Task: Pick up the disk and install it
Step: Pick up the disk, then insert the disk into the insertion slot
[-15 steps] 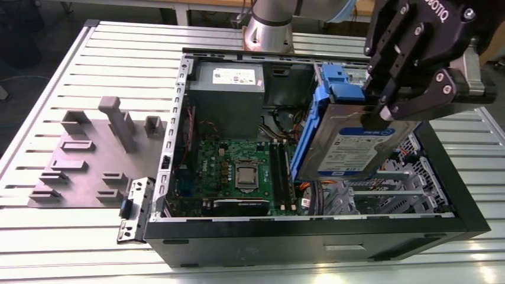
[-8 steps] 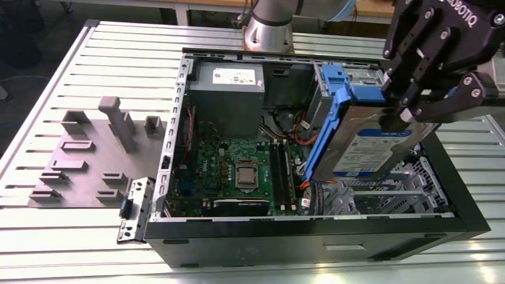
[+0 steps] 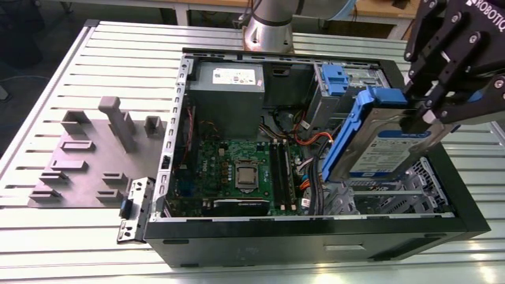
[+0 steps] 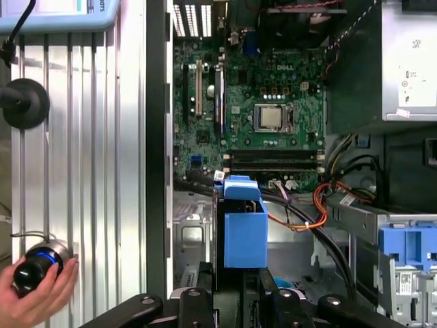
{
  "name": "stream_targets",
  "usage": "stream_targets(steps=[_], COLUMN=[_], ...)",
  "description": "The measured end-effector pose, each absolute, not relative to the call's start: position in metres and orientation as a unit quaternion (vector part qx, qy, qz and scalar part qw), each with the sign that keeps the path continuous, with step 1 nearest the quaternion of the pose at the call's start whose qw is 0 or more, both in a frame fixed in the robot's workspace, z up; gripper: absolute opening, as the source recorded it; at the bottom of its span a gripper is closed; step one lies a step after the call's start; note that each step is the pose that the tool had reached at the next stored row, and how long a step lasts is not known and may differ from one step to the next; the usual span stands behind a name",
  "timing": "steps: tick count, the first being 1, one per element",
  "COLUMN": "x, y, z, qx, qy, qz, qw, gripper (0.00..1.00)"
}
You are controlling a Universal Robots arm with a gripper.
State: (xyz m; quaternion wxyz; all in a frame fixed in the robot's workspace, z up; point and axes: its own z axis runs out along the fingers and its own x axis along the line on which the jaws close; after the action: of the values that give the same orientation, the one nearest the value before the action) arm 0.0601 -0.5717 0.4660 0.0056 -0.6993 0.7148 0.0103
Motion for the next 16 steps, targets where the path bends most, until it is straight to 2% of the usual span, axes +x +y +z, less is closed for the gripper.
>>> stream_targets(steps=[16], x=[0.088], y=[-0.572], z=[0.462], qx=[-0.718], qy=[0.696], qz=[0.010], qw=[0.005], gripper=[0.35])
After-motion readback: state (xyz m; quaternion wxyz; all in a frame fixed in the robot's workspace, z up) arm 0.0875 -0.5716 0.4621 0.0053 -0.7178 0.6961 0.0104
